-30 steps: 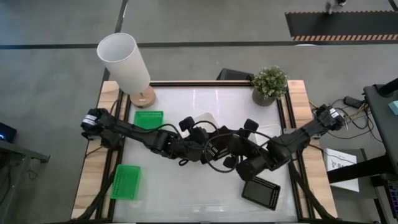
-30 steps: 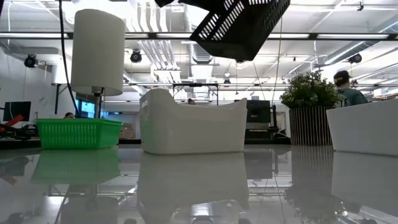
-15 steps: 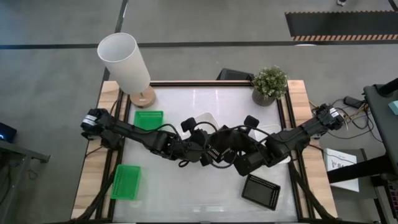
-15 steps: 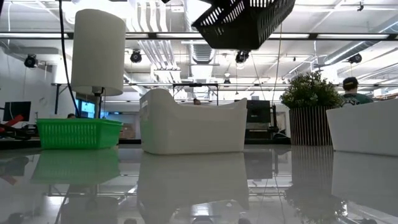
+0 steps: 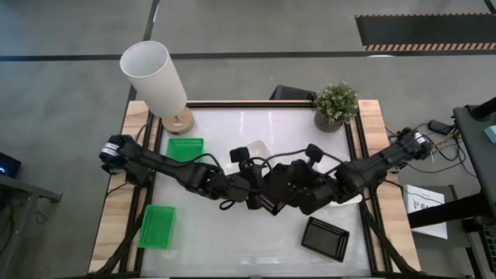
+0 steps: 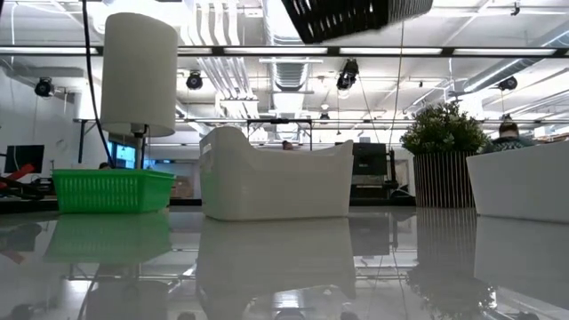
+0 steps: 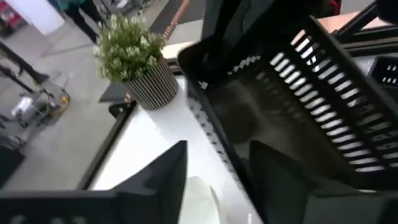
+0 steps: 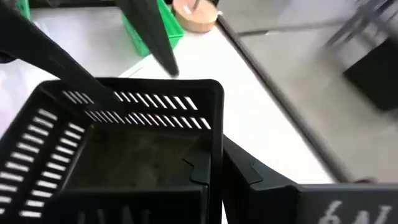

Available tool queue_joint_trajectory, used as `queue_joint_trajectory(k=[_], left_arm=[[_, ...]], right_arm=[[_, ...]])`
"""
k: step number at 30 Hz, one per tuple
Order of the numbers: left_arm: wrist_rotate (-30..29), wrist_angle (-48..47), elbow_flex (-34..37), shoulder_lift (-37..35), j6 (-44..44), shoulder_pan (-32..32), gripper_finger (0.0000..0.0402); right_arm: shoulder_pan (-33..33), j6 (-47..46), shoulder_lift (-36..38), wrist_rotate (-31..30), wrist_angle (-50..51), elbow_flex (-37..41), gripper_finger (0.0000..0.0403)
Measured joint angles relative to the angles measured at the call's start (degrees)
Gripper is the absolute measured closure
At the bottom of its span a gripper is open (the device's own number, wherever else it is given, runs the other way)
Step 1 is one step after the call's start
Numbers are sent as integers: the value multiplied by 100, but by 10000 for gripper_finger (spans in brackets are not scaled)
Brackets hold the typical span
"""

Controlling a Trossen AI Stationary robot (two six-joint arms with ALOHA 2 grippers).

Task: Stack baskets by color
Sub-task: Stack the left black bin on top of the black bin

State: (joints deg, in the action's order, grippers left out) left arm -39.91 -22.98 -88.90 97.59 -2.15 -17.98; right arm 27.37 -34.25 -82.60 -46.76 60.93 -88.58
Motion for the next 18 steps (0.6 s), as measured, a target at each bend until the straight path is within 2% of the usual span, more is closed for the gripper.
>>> queue_joint_trajectory(k=[4, 7, 11, 14, 18], left_arm=[[-10, -36, 22, -183, 610, -4, 199], [-60, -226, 41, -349, 870, -10, 184], [-124, -437, 134, -633, 1007, 16, 180], [-145, -557, 201, -839, 1005, 14, 180], [-141, -513, 370, -1048, 1004, 9, 180]], right_arm=[[-8, -932, 246, 393, 358, 0, 394], [-3, -1949, 437, 826, 855, 0, 394], [145, -3279, 643, 1850, 1519, 8, 395], [278, -3416, 715, 2840, 1761, 52, 395], [700, -4609, 715, 3032, 1945, 128, 395]])
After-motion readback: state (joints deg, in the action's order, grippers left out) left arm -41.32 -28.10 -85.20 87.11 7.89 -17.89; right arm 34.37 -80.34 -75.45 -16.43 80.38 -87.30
